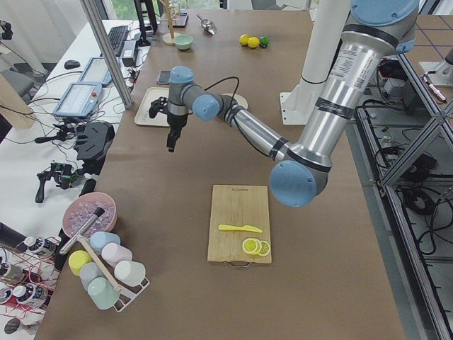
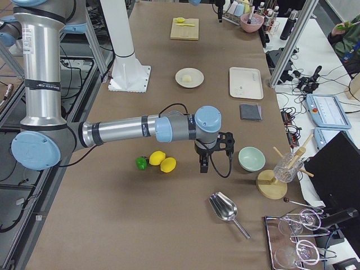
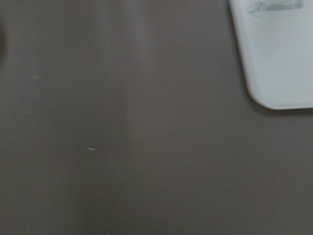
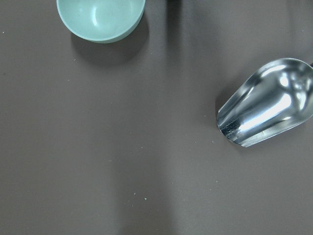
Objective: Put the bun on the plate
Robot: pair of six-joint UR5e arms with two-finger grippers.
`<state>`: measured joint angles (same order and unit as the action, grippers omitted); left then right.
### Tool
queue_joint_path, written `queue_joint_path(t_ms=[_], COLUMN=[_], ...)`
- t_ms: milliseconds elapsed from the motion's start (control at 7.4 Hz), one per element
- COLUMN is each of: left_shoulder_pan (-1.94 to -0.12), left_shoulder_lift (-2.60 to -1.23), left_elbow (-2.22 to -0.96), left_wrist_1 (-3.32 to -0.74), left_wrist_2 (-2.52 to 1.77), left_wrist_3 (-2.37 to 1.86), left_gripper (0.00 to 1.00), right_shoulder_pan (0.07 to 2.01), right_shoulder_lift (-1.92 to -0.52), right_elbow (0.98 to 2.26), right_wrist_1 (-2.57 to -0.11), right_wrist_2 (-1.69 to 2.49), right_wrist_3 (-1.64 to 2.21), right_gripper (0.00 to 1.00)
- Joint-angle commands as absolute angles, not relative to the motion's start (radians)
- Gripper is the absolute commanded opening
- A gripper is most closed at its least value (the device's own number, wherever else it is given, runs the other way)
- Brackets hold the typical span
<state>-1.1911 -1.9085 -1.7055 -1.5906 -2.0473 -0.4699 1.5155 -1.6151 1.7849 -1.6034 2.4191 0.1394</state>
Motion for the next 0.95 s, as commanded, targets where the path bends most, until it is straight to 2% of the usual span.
queue_joint_path(t_ms=[0, 405, 541, 811], left_shoulder_pan=[-1.475, -1.607, -1.618, -1.643], left_shoulder_lift=[-1.841, -1.760, -1.662, -1.621], left_elbow=[-1.573, -1.528, -1.572, -1.585], left_wrist_1=[-1.586, -1.634, -1.691, -1.700], left_wrist_2=[-2.321, -2.429, -2.480, -2.471], left_wrist_3=[-0.282, -0.132, 0.021, 0.040], left_gripper=[0.98, 0.98, 0.98, 0.98], right_shoulder_pan=[1.534, 1.548, 1.548, 1.554], right_shoulder_lift=[-1.634, -1.631, -1.629, -1.623], right_elbow=[1.766, 1.761, 1.761, 1.761], right_wrist_1=[-1.602, -1.594, -1.592, -1.592], right_wrist_2=[2.418, 2.408, 2.402, 2.402], right_wrist_3=[0.138, 0.138, 0.138, 0.138], right_gripper=[1.00, 1.00, 1.00, 1.00])
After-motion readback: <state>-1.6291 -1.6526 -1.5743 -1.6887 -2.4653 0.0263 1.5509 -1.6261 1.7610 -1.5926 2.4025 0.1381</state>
